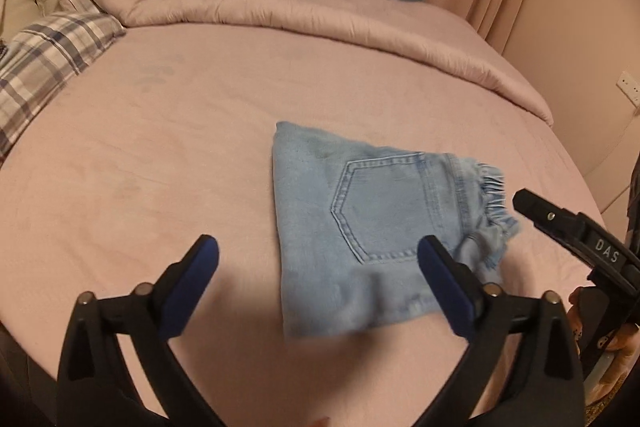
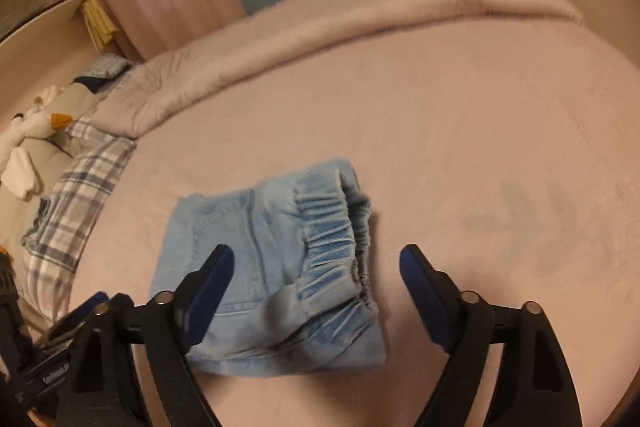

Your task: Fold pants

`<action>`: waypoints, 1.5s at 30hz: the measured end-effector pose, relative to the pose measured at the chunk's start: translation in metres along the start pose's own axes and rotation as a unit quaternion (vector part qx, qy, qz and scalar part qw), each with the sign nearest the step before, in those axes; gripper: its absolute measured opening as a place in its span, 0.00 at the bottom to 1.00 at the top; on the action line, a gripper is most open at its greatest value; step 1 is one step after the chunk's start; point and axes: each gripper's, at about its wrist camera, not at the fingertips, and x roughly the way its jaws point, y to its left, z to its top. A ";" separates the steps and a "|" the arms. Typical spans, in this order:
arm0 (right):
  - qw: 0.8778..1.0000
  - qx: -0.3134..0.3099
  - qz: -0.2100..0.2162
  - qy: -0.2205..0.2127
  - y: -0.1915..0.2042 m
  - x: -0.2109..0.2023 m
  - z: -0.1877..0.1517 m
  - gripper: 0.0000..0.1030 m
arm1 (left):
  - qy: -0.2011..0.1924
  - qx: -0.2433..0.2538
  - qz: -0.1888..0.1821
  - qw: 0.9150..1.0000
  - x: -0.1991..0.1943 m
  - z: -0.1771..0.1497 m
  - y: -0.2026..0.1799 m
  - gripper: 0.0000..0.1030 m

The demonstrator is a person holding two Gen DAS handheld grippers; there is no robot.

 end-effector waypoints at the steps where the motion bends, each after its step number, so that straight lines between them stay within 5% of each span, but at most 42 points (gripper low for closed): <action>1: 1.000 -0.007 0.001 -0.012 0.003 -0.011 -0.001 0.86 | -0.006 -0.002 0.000 1.000 -0.007 -0.002 0.000 0.99; 6: 0.999 -0.030 0.013 -0.043 0.015 -0.044 -0.007 0.90 | -0.021 -0.008 0.002 1.000 -0.036 -0.016 0.000 0.99; 13: 0.997 -0.051 -0.023 -0.061 0.031 -0.053 -0.018 0.90 | -0.006 -0.016 -0.010 1.000 -0.048 -0.030 0.003 0.99; 45: 0.998 -0.044 -0.002 -0.045 0.042 -0.062 -0.048 0.90 | 0.010 -0.011 0.001 1.000 -0.061 -0.046 0.004 0.99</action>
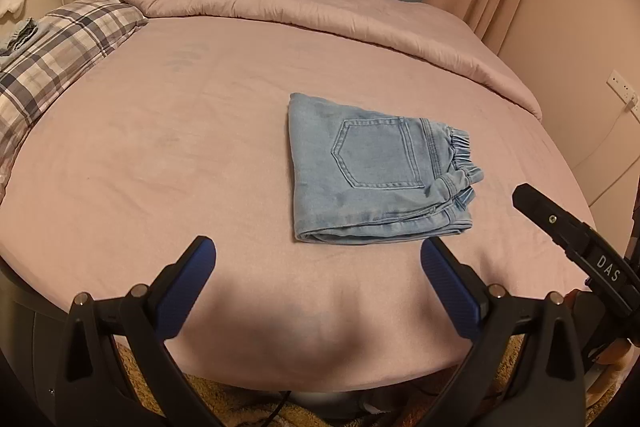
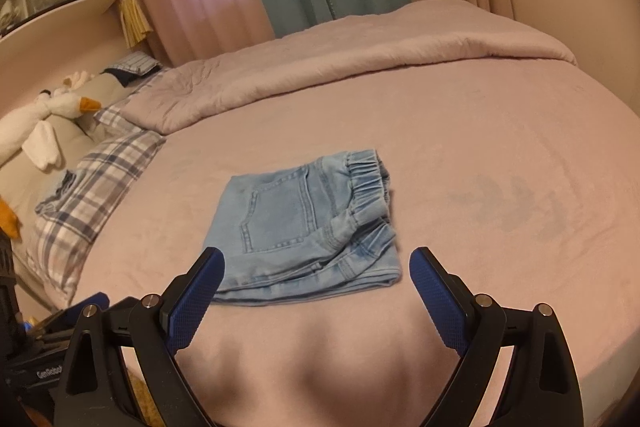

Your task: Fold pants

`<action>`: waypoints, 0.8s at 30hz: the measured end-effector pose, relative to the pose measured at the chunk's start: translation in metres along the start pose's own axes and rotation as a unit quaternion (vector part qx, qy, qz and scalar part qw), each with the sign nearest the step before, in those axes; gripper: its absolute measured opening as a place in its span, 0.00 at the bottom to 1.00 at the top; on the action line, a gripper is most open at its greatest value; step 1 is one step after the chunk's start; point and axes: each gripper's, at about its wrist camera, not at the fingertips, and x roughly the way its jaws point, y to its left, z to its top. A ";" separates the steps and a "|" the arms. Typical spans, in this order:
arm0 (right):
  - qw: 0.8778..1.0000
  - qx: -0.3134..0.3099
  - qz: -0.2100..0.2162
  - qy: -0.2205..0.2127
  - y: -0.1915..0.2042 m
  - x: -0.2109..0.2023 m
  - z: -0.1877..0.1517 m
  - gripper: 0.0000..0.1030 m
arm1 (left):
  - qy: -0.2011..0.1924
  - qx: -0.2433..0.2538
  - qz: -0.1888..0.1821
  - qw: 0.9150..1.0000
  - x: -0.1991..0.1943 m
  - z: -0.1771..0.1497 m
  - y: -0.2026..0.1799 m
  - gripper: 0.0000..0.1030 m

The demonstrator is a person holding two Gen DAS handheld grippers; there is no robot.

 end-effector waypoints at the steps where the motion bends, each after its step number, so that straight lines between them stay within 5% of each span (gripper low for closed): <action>1: 1.000 0.000 -0.001 0.000 0.001 0.000 0.000 0.90 | 0.000 0.000 0.000 1.000 0.000 0.000 0.000 0.99; 24: 1.000 -0.001 -0.005 0.010 0.003 0.008 -0.002 0.91 | 0.002 0.009 0.004 1.000 0.003 0.000 -0.005 0.99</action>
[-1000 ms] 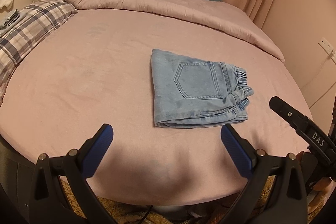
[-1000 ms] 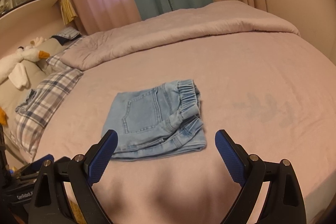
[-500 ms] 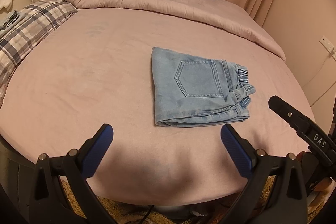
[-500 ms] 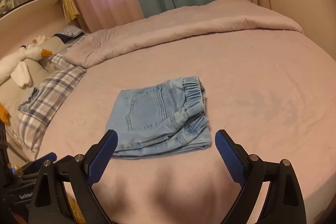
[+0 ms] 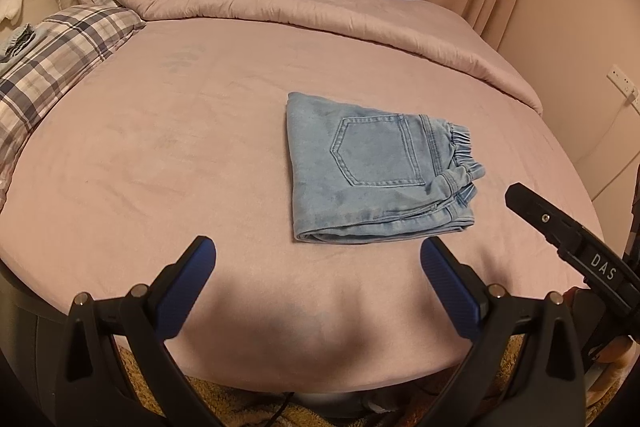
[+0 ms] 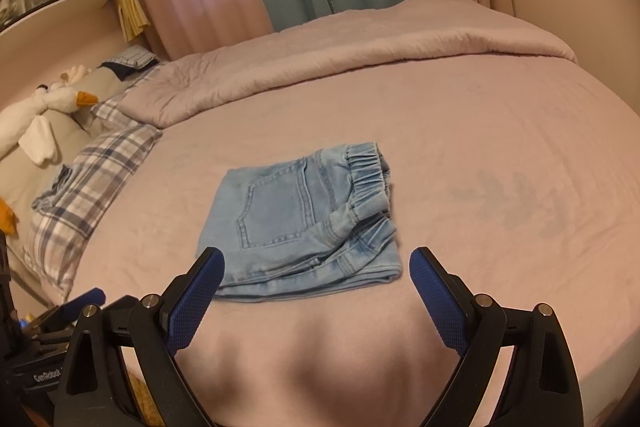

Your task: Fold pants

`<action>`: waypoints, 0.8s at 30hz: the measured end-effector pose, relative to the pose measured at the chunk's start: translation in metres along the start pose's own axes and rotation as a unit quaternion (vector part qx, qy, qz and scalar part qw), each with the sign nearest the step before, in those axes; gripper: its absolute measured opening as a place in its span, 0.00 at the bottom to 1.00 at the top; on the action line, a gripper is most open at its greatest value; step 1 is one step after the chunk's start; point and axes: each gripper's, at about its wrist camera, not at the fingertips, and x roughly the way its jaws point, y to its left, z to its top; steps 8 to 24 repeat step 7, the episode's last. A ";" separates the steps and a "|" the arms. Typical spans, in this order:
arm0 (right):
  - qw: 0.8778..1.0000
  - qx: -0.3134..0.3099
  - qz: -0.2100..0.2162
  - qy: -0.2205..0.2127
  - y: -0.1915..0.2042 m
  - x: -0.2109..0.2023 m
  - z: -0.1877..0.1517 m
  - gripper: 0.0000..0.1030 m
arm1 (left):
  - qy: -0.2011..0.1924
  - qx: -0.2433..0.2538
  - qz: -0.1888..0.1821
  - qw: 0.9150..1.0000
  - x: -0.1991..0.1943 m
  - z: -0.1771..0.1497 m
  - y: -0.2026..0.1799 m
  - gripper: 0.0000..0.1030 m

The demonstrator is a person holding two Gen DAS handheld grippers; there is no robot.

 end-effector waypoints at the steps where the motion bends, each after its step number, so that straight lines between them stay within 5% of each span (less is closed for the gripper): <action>1: 1.000 0.000 0.000 0.000 0.000 0.000 0.000 0.91 | 0.000 0.000 -0.001 1.000 0.000 0.000 0.000 0.99; 24: 1.000 0.002 -0.004 0.003 -0.001 0.001 -0.001 0.91 | -0.002 0.003 0.000 1.000 -0.001 0.000 -0.002 0.99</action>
